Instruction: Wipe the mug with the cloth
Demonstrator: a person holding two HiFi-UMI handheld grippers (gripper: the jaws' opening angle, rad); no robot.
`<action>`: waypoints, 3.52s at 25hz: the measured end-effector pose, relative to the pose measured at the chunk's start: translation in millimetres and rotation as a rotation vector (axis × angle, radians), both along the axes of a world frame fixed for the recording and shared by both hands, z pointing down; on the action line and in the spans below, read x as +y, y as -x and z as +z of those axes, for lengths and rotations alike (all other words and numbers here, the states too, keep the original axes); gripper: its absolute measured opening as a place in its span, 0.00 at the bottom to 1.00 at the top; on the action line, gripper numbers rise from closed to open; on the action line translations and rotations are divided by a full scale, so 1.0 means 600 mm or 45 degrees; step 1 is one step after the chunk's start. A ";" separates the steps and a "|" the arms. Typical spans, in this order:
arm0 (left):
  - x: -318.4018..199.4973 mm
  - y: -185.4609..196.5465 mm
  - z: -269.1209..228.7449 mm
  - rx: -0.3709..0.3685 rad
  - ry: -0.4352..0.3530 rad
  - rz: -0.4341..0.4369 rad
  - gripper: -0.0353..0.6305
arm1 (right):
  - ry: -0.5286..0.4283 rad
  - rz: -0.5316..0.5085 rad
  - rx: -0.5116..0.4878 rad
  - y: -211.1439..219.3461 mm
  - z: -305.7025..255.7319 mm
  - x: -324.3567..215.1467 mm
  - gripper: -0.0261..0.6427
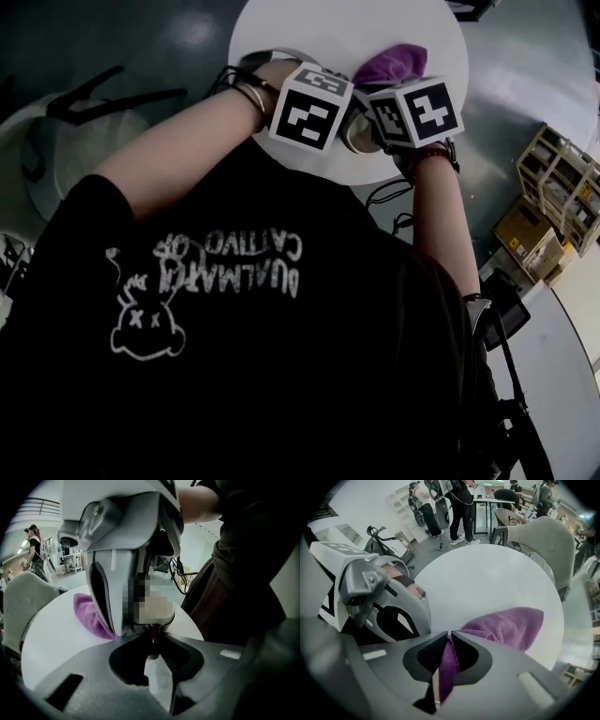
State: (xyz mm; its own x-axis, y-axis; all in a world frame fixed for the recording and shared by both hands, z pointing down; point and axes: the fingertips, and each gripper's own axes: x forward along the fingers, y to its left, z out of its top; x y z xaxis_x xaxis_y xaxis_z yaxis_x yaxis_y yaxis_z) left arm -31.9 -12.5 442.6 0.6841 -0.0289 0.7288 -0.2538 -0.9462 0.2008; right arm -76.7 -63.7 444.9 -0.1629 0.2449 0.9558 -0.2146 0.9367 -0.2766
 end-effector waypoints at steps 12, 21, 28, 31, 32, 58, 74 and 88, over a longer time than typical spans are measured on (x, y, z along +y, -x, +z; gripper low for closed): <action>0.009 0.001 0.006 0.007 -0.007 -0.026 0.16 | 0.046 0.255 -0.047 -0.024 0.027 -0.026 0.08; 0.009 0.006 0.009 0.006 0.010 -0.079 0.16 | 0.003 0.432 -0.192 -0.030 0.022 -0.043 0.08; 0.012 0.006 0.006 -0.024 0.020 -0.101 0.17 | 0.062 0.718 -0.422 -0.055 0.005 -0.058 0.09; 0.021 0.009 0.005 -0.036 0.021 -0.119 0.17 | 0.119 0.872 -0.487 -0.070 0.003 -0.054 0.09; 0.025 0.010 0.006 -0.040 0.022 -0.127 0.17 | 0.141 0.926 -0.509 -0.074 0.004 -0.053 0.08; 0.011 0.010 0.025 -0.273 0.221 -0.395 0.16 | 0.559 1.722 -1.218 -0.165 0.008 -0.085 0.08; -0.007 0.044 0.020 -0.370 0.275 -0.524 0.15 | 0.698 1.687 -1.280 -0.166 0.007 -0.081 0.08; -0.003 0.030 0.023 -0.427 0.269 -0.580 0.15 | 0.742 1.408 -1.200 -0.179 -0.017 -0.024 0.06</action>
